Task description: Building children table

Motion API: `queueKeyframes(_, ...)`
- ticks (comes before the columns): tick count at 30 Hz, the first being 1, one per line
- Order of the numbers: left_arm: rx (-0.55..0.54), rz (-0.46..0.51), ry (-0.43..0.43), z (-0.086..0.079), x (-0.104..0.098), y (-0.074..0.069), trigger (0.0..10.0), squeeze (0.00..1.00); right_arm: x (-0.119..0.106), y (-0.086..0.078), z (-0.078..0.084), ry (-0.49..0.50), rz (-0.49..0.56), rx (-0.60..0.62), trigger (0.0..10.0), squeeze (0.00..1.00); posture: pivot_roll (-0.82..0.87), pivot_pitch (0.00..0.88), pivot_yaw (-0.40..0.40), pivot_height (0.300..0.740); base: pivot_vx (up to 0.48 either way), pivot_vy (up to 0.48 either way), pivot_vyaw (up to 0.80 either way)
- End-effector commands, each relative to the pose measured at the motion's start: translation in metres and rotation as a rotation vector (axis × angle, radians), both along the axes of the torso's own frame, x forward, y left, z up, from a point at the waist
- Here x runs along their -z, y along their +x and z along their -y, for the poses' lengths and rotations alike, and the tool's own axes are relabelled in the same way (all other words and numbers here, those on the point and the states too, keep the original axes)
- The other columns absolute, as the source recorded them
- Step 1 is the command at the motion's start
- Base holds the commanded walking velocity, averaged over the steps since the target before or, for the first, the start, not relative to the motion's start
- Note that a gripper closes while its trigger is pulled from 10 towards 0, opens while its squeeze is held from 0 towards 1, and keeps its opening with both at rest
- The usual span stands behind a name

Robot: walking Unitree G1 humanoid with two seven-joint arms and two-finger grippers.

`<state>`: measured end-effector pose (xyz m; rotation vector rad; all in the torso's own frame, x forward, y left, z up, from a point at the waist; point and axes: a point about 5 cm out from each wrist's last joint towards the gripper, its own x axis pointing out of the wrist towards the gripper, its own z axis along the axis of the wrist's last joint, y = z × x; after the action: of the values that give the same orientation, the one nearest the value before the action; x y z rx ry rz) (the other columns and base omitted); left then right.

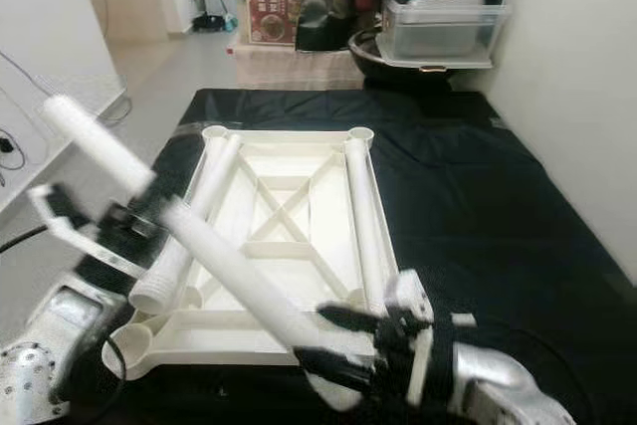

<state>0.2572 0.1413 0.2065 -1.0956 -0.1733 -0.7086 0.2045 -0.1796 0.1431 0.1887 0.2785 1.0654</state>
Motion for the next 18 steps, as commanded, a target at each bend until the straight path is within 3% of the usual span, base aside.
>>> queueKeyframes(1,0.005,0.007,0.017,-0.002,0.0,-0.003,0.0,0.0,0.004,0.001,0.007,-0.012,-0.036,0.046,10.0,1.0,-0.14,0.0,0.013,0.74,0.0,0.0,0.0)
queueKeyframes(9,-0.025,0.002,0.045,-0.005,0.003,0.0,0.0,0.0,-0.006,0.003,0.03,-0.052,-0.009,0.05,10.0,1.0,-0.14,0.0,0.011,0.74,0.0,0.0,0.0)
queueKeyframes(14,-0.007,0.004,0.063,-0.001,0.005,-0.001,0.0,0.0,-0.013,0.008,0.031,-0.055,0.011,0.051,10.0,1.0,-0.15,0.0,0.015,0.74,0.0,0.0,0.0)
queueKeyframes(18,0.03,0.013,0.105,0.007,0.007,-0.002,0.0,0.0,-0.025,0.018,0.021,-0.102,0.046,-0.014,10.0,1.0,-0.15,0.0,0.018,0.74,0.0,0.0,0.0)
